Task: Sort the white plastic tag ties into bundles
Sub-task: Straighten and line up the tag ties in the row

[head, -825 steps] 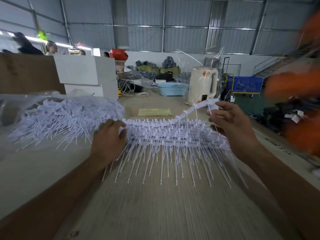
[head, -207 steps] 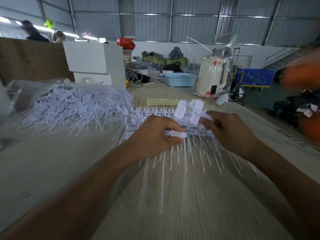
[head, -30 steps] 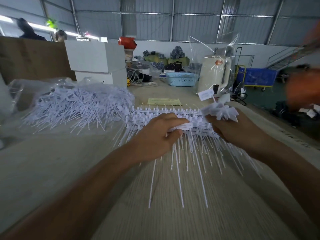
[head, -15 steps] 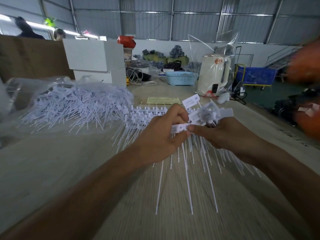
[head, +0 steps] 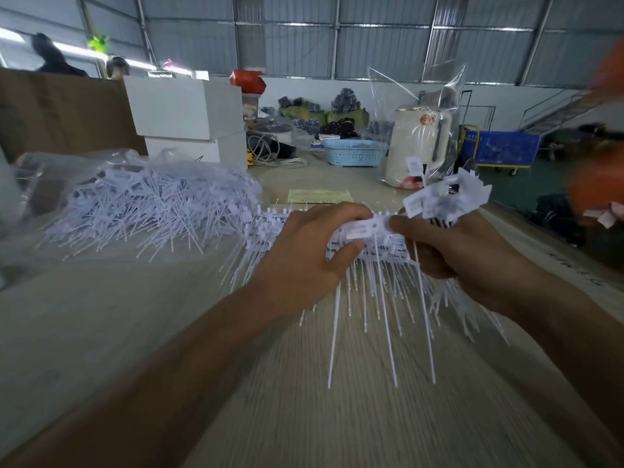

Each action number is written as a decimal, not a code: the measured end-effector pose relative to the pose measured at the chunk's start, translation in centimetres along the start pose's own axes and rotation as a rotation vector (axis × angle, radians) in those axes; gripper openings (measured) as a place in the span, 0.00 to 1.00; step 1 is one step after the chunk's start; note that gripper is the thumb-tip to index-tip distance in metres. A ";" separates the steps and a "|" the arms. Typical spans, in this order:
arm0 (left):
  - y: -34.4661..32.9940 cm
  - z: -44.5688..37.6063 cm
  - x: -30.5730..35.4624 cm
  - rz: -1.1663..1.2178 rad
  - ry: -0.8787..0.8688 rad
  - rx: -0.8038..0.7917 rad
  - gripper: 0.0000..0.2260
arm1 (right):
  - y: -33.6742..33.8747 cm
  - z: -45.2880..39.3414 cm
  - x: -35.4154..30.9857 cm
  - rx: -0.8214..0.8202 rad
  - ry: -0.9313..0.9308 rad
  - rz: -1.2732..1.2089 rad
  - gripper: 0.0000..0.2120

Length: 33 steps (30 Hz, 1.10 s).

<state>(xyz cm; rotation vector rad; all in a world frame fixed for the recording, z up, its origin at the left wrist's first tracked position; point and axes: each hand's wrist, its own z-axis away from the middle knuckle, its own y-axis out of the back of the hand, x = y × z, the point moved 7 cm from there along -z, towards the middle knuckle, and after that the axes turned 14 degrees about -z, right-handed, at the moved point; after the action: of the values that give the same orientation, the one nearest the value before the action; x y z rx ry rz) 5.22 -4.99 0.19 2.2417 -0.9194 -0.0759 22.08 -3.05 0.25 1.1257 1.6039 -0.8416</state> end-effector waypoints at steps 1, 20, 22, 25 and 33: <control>0.1 0.0 0.0 -0.004 -0.005 0.021 0.11 | -0.2 0.0 0.0 0.001 0.002 -0.009 0.14; -0.2 0.1 -0.3 0.038 0.004 0.012 0.11 | -2.3 1.2 -2.0 -0.085 0.457 0.683 0.20; -0.2 0.2 -0.4 0.085 0.023 -0.009 0.10 | -1.6 0.9 -1.6 -0.034 0.473 0.752 0.14; -0.3 0.2 -0.6 0.137 0.061 -0.043 0.09 | -1.2 0.4 -0.4 -0.034 0.311 0.740 0.13; -1.1 0.2 -1.8 0.335 0.168 -0.090 0.08 | -2.0 0.7 -1.1 0.016 0.521 0.853 0.10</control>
<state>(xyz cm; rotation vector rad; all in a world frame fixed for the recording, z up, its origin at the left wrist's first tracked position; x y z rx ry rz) 4.48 -3.42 -1.06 1.9509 -1.1597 0.2160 20.49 -4.68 1.11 1.9369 1.2841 0.0115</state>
